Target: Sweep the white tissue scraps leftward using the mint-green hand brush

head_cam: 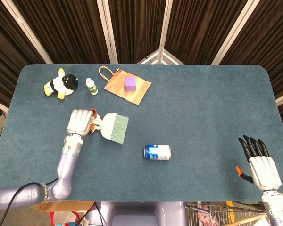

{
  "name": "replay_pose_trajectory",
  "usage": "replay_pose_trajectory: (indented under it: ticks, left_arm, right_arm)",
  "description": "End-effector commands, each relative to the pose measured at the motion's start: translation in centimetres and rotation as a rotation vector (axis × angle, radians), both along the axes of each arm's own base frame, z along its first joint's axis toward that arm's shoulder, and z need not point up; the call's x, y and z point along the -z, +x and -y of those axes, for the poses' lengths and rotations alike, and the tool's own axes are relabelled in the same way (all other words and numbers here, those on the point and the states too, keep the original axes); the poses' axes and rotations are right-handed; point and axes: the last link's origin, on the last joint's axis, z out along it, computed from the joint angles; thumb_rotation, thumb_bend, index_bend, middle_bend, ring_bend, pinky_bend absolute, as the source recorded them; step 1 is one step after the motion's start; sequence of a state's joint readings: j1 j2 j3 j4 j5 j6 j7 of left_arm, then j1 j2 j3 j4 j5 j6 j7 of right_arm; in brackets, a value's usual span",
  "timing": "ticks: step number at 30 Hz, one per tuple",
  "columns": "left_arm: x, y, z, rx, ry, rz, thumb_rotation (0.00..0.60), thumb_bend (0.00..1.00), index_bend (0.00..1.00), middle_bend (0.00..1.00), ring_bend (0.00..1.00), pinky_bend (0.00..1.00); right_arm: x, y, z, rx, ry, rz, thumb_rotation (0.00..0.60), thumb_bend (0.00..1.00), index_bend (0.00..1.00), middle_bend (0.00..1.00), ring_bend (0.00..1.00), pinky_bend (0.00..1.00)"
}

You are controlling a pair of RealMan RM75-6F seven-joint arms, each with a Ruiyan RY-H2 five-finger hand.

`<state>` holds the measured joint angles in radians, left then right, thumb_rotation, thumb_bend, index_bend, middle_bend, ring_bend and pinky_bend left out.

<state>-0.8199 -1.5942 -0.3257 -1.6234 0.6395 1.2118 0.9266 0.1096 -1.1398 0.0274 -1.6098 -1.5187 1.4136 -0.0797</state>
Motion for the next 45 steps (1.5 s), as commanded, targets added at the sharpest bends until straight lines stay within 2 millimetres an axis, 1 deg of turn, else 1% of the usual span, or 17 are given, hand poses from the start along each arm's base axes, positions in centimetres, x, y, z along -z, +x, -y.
replay_pose_trajectory:
  ticks: [1, 8, 10, 14, 15, 18, 19, 20, 23, 24, 26, 28, 32, 34, 36, 37, 45]
  left_arm:
    - [1.3, 0.9, -1.4, -0.013, 0.000, -0.031, 0.600, 0.68, 0.79, 1.00, 1.00, 1.00]
    - [2.1, 0.3, -3.3, -0.058, 0.013, -0.100, 0.600, 0.69, 0.79, 1.00, 1.00, 1.00]
    - [1.7, -1.9, -3.6, -0.097, 0.020, -0.167, 0.600, 0.69, 0.79, 1.00, 1.00, 1.00]
    - [0.6, -4.3, -3.5, -0.133, 0.027, -0.202, 0.600, 0.69, 0.79, 1.00, 1.00, 1.00]
    - [-0.3, -6.0, -3.4, -0.165, 0.042, -0.221, 0.600, 0.69, 0.79, 1.00, 1.00, 1.00]
    - [-2.1, -8.0, -2.9, -0.190, 0.061, -0.234, 0.600, 0.69, 0.79, 1.00, 1.00, 1.00]
    - [-3.5, -9.4, -2.7, -0.214, 0.091, -0.250, 0.600, 0.69, 0.79, 1.00, 1.00, 1.00]
    - [-4.0, -9.8, -2.6, -0.212, 0.093, -0.250, 0.600, 0.69, 0.79, 1.00, 1.00, 1.00]
    - [-7.9, -12.1, -1.9, -0.226, 0.154, -0.263, 0.600, 0.69, 0.79, 1.00, 1.00, 1.00]
    - [-8.4, -12.3, -1.8, -0.223, 0.156, -0.261, 0.600, 0.69, 0.79, 1.00, 1.00, 1.00]
    - [-10.7, -12.9, -1.6, -0.221, 0.194, -0.247, 0.600, 0.69, 0.79, 1.00, 1.00, 1.00]
    - [-12.8, -12.7, -1.7, -0.210, 0.236, -0.216, 0.600, 0.69, 0.79, 1.00, 1.00, 1.00]
    - [-14.2, -11.7, -1.7, -0.181, 0.252, -0.168, 0.600, 0.69, 0.79, 1.00, 1.00, 1.00]
    - [-14.1, -10.7, -1.8, -0.156, 0.246, -0.138, 0.600, 0.69, 0.79, 1.00, 1.00, 1.00]
    - [-12.3, -9.1, -1.7, -0.126, 0.204, -0.090, 0.600, 0.69, 0.79, 1.00, 1.00, 1.00]
    - [-11.7, -8.8, -1.7, -0.122, 0.194, -0.084, 0.600, 0.69, 0.79, 1.00, 1.00, 1.00]
    - [-4.2, -5.9, -1.1, -0.069, 0.054, -0.099, 0.600, 0.69, 0.79, 1.00, 1.00, 1.00]
  right_arm:
    - [0.0, 0.0, 0.1, 0.006, -0.001, 0.005, 0.600, 0.32, 0.00, 0.00, 0.00, 0.00]
    - [-0.1, -0.1, 0.1, 0.016, 0.002, 0.016, 0.600, 0.32, 0.00, 0.00, 0.00, 0.00]
    - [-0.1, -0.1, 0.2, 0.015, 0.003, 0.018, 0.600, 0.32, 0.00, 0.00, 0.00, 0.00]
    - [-0.1, 0.0, 0.1, 0.010, 0.003, 0.016, 0.600, 0.32, 0.00, 0.00, 0.00, 0.00]
    - [-0.1, 0.0, 0.0, 0.006, 0.003, 0.016, 0.600, 0.32, 0.00, 0.00, 0.00, 0.00]
    - [-0.1, 0.1, -0.1, 0.000, 0.004, 0.013, 0.600, 0.32, 0.00, 0.00, 0.00, 0.00]
    - [-0.1, 0.1, -0.1, -0.003, 0.006, 0.009, 0.600, 0.32, 0.00, 0.00, 0.00, 0.00]
    - [-0.1, 0.2, -0.1, -0.004, 0.006, 0.008, 0.600, 0.32, 0.00, 0.00, 0.00, 0.00]
    - [0.0, 0.3, -0.3, -0.015, 0.005, 0.002, 0.600, 0.32, 0.00, 0.00, 0.00, 0.00]
    - [0.0, 0.4, -0.3, -0.016, 0.005, 0.002, 0.600, 0.32, 0.00, 0.00, 0.00, 0.00]
    - [0.0, 0.4, -0.3, -0.019, 0.005, 0.001, 0.600, 0.32, 0.00, 0.00, 0.00, 0.00]
    - [0.1, 0.5, -0.3, -0.022, 0.006, -0.003, 0.600, 0.32, 0.00, 0.00, 0.00, 0.00]
    - [0.3, 0.5, -0.2, -0.022, 0.009, -0.006, 0.600, 0.32, 0.00, 0.00, 0.00, 0.00]
    - [0.3, 0.5, -0.2, -0.022, 0.011, -0.006, 0.600, 0.32, 0.00, 0.00, 0.00, 0.00]
    - [0.4, 0.5, -0.1, -0.022, 0.015, -0.005, 0.600, 0.32, 0.00, 0.00, 0.00, 0.00]
    - [0.5, 0.5, 0.0, -0.022, 0.015, -0.004, 0.600, 0.32, 0.00, 0.00, 0.00, 0.00]
    - [0.4, 0.5, 0.1, -0.019, 0.016, 0.001, 0.600, 0.32, 0.00, 0.00, 0.00, 0.00]
